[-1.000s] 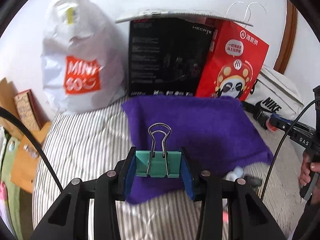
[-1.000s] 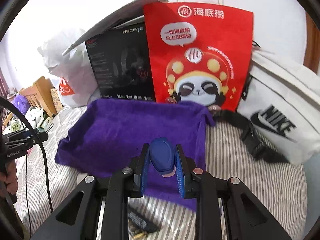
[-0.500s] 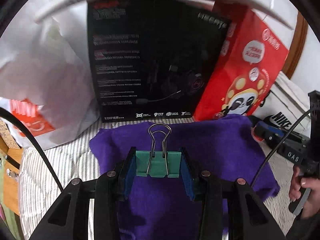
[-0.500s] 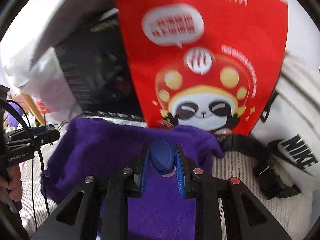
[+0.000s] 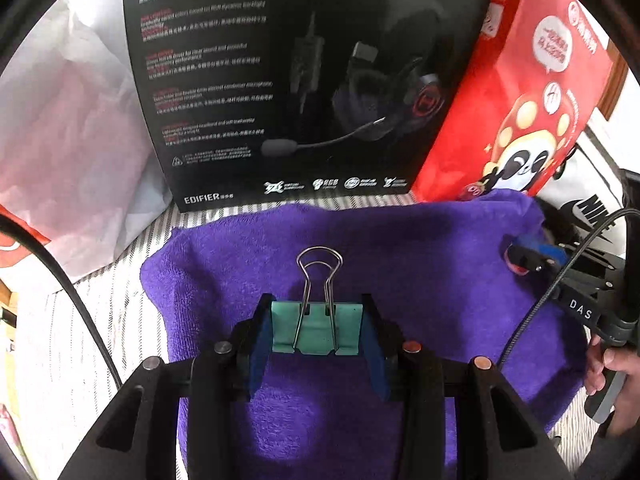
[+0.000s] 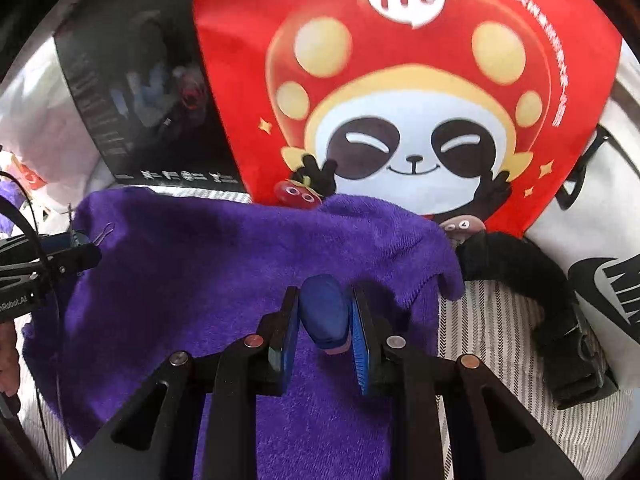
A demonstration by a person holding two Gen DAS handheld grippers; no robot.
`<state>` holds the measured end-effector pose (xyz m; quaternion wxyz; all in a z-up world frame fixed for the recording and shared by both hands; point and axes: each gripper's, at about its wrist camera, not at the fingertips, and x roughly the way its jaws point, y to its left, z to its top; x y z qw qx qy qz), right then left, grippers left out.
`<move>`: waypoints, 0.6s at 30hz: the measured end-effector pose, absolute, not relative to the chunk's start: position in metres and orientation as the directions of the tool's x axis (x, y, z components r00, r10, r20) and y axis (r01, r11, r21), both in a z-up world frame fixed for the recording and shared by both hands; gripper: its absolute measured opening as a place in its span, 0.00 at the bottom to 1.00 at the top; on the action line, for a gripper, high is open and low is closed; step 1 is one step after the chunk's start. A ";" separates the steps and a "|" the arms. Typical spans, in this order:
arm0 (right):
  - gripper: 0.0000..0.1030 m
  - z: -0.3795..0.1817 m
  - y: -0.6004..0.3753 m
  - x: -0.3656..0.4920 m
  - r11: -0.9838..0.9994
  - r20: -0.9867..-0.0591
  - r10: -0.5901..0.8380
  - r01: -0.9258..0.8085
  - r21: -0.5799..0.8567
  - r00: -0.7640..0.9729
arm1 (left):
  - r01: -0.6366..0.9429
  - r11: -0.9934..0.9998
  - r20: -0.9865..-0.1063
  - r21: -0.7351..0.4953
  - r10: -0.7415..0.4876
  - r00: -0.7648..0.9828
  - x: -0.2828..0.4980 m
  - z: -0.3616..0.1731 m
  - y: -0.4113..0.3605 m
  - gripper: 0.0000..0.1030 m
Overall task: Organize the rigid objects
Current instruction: 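Carry the clip onto the purple towel with the left gripper while the right gripper places the bottle there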
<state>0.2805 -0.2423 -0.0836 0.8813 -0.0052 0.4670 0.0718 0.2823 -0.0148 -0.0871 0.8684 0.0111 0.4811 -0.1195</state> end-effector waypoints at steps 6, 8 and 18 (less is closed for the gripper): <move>0.23 -0.089 -0.239 0.285 0.990 -0.844 0.102 -0.135 0.035 0.527 | 0.195 0.977 -0.867 -0.084 -0.169 0.470 0.293 -0.100 -0.017 0.38; 0.22 -0.091 -0.237 0.286 0.990 -0.849 0.104 -0.139 0.037 0.517 | 0.197 0.977 -0.875 -0.080 -0.163 0.455 0.293 -0.106 -0.015 0.38; 0.23 -0.096 -0.235 0.287 0.984 -0.861 0.146 -0.161 0.076 0.486 | 0.212 0.977 -0.879 -0.002 -0.103 0.465 0.296 -0.111 -0.035 0.38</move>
